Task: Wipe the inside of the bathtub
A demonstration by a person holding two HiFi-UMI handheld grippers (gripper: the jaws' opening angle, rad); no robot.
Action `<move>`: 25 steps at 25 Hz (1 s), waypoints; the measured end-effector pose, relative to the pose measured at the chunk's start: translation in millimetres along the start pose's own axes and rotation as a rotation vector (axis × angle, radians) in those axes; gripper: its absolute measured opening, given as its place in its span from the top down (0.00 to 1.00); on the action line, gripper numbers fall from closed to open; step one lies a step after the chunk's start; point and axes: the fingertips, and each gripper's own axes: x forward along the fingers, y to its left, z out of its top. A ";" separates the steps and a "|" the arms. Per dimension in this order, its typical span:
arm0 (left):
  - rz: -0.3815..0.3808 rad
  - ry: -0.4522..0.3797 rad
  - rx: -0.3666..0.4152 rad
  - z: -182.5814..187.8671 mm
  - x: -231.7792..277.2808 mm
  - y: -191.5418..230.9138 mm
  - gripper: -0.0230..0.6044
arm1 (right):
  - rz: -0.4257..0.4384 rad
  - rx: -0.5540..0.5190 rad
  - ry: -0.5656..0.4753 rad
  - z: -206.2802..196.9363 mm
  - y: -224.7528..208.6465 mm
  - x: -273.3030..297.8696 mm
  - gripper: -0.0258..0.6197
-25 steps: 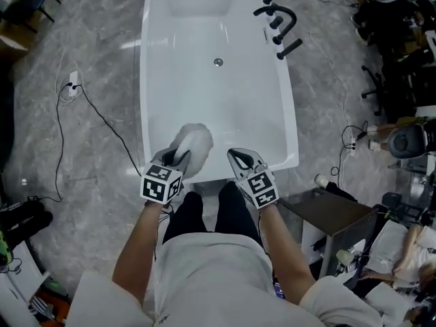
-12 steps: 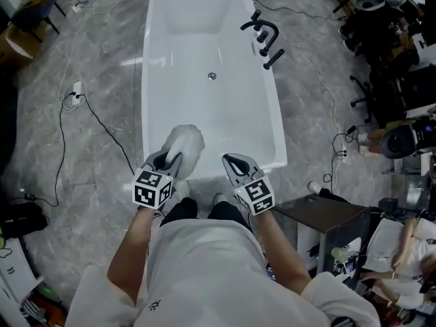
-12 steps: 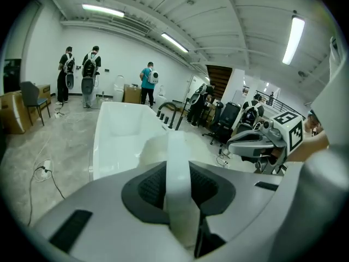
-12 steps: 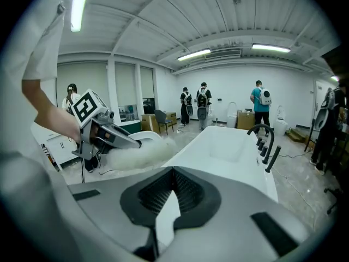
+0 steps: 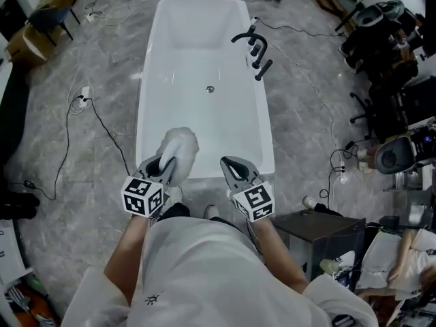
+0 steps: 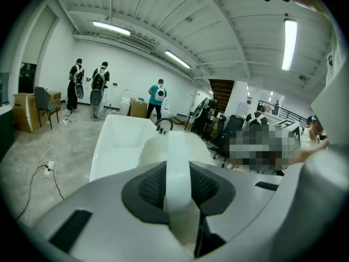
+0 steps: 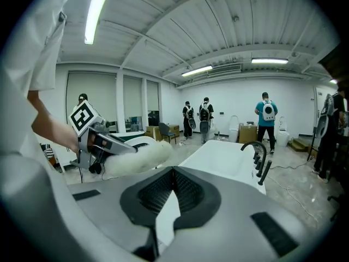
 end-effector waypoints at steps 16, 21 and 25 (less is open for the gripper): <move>0.127 -0.107 0.015 -21.3 -48.5 -94.1 0.81 | 0.078 -0.028 -0.079 -16.7 11.4 -96.2 0.93; 0.127 -0.129 0.020 -22.0 -66.9 -90.9 0.81 | 0.078 -0.023 -0.101 -3.6 22.9 -98.6 0.93; 0.116 -0.143 0.048 -15.3 -78.4 -84.1 0.81 | 0.052 0.016 -0.119 6.0 27.9 -102.5 0.93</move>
